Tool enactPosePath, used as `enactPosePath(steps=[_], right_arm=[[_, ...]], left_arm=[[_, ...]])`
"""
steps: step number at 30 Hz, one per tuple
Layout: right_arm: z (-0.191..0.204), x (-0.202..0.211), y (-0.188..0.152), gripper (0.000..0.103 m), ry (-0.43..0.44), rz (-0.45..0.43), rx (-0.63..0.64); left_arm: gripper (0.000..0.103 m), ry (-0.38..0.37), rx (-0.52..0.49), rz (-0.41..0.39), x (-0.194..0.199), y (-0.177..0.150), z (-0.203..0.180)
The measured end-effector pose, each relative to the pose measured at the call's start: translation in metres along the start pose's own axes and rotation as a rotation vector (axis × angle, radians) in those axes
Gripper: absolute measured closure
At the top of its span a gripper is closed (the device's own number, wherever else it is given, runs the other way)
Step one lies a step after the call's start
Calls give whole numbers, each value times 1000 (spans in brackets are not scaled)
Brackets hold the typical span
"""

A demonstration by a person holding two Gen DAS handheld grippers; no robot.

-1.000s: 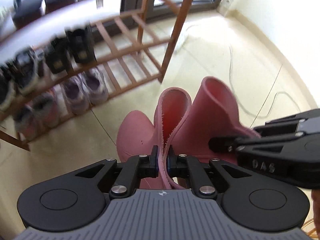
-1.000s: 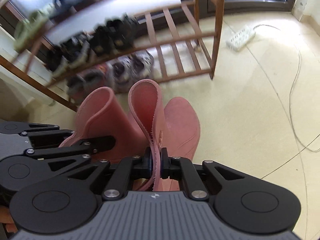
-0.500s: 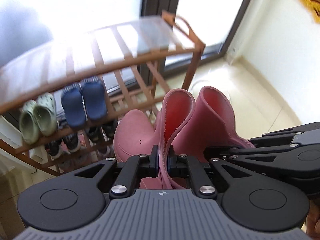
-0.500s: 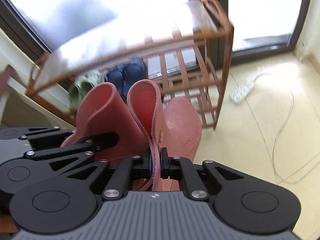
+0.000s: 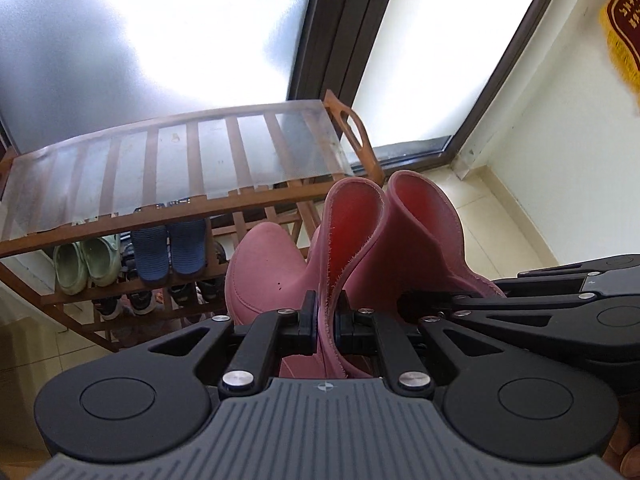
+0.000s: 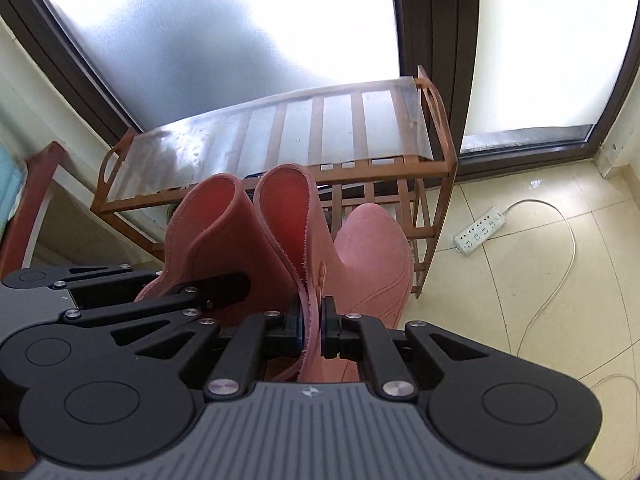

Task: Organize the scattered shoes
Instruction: 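Carry both pink rain boots with both grippers up to the rack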

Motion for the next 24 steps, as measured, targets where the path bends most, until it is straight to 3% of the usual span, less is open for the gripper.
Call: enactPosePath(steps=[6, 11, 24], right_arm=[[8, 4, 32, 95, -7, 2, 21], [15, -15, 63, 95, -15, -4, 14], [29, -79, 200, 95, -17, -39, -44]], left_arm=[[95, -17, 1, -8, -3, 31, 9], [95, -37, -14, -10, -21, 67, 31], [94, -40, -65, -10, -92, 191, 96]])
Point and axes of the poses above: each gripper's, at about its wrist camera, not at the fingertips, and x roughly against the way its jaws point, z to its left, y to its top, the point moved 3 cm from there along -x, roughly the way its jaws point, and after that the axes turned 11 degrees about -x, right-handed, at the moved point
